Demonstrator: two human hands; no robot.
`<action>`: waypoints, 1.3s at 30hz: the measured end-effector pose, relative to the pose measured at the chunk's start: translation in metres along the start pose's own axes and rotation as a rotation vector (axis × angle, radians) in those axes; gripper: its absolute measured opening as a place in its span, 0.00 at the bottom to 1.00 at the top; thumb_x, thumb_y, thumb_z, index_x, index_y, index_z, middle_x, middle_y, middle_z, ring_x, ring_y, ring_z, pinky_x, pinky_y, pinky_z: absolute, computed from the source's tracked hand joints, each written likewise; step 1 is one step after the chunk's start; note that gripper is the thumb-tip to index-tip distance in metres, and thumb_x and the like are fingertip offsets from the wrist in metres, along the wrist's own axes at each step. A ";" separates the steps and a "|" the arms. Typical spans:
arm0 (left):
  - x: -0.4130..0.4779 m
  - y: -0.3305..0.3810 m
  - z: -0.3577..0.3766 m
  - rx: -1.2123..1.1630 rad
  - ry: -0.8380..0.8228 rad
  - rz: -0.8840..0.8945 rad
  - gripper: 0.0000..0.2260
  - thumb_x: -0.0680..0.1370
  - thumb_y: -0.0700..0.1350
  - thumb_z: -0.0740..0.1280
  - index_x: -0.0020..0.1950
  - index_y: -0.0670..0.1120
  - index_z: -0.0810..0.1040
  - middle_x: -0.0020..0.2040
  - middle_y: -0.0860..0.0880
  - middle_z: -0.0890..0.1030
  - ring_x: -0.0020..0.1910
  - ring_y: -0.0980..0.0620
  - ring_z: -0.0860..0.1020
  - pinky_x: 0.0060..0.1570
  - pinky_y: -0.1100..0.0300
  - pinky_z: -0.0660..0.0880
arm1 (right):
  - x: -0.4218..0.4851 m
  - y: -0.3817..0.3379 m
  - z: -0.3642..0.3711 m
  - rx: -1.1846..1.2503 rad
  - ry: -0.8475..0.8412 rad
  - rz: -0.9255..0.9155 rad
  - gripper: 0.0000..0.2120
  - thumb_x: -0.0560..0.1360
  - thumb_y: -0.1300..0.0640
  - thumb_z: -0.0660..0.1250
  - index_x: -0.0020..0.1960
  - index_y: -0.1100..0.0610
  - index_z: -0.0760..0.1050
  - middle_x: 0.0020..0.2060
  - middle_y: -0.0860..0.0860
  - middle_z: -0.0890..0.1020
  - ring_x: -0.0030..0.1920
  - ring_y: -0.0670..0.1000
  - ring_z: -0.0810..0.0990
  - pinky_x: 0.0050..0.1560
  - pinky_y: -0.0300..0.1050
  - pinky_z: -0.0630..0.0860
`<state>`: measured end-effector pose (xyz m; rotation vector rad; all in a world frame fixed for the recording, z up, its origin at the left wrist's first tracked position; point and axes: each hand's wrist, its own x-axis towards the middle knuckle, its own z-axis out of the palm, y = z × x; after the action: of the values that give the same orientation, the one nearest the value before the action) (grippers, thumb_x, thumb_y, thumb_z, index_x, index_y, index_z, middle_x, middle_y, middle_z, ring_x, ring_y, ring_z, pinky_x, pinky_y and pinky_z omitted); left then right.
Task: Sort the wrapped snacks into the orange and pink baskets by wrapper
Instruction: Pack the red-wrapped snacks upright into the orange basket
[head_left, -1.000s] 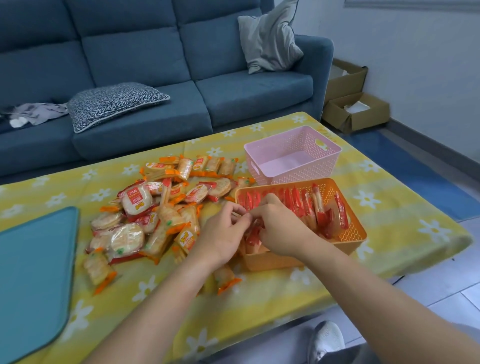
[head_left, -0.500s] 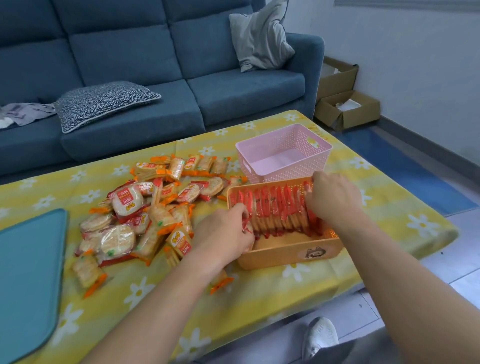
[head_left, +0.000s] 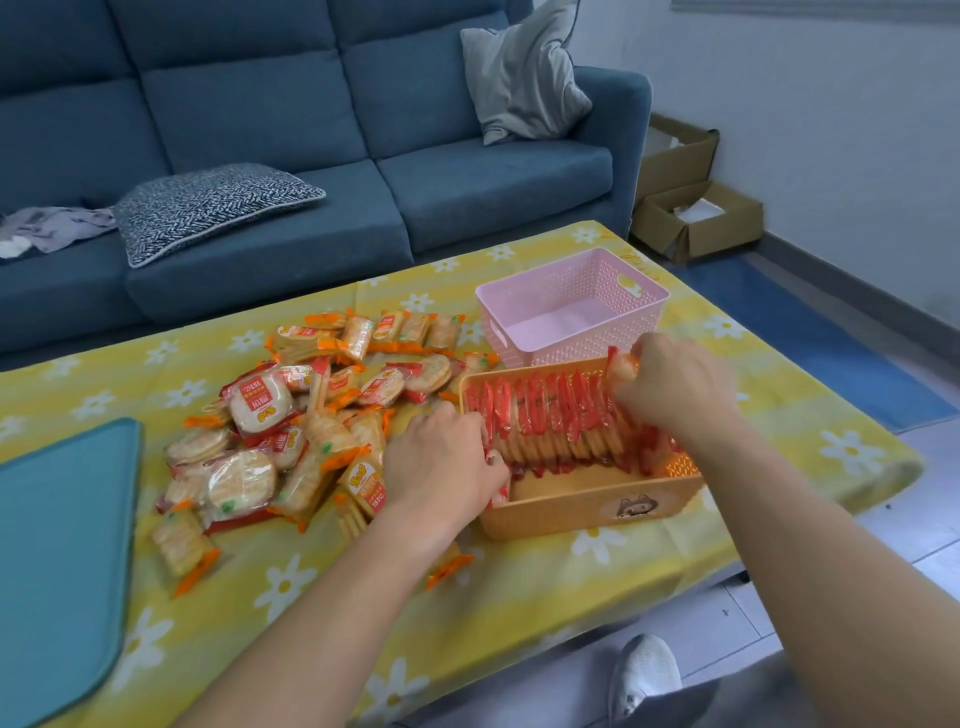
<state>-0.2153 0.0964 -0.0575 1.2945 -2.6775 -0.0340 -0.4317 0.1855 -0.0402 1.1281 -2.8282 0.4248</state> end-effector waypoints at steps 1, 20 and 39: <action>0.001 -0.001 0.000 0.007 -0.001 -0.014 0.13 0.74 0.59 0.65 0.52 0.54 0.81 0.52 0.51 0.77 0.55 0.47 0.77 0.44 0.54 0.74 | -0.001 -0.001 -0.011 0.119 0.003 0.035 0.15 0.74 0.48 0.65 0.56 0.54 0.77 0.40 0.51 0.82 0.42 0.55 0.81 0.42 0.50 0.81; 0.004 -0.017 0.000 -0.392 -0.154 -0.090 0.05 0.75 0.57 0.68 0.46 0.58 0.78 0.39 0.58 0.78 0.43 0.52 0.78 0.39 0.55 0.76 | -0.076 -0.055 0.004 0.339 -0.272 -0.293 0.14 0.71 0.50 0.71 0.48 0.55 0.68 0.37 0.51 0.79 0.41 0.57 0.80 0.34 0.46 0.69; 0.002 -0.003 0.014 -0.257 -0.062 0.206 0.08 0.77 0.58 0.69 0.51 0.59 0.84 0.46 0.58 0.70 0.52 0.56 0.69 0.46 0.61 0.67 | -0.014 0.019 -0.019 -0.174 -0.142 -0.029 0.13 0.74 0.51 0.71 0.56 0.54 0.76 0.47 0.52 0.77 0.46 0.55 0.79 0.41 0.50 0.81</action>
<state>-0.2164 0.0924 -0.0710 0.9527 -2.7314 -0.3843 -0.4353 0.2130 -0.0289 1.2068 -2.8942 0.0964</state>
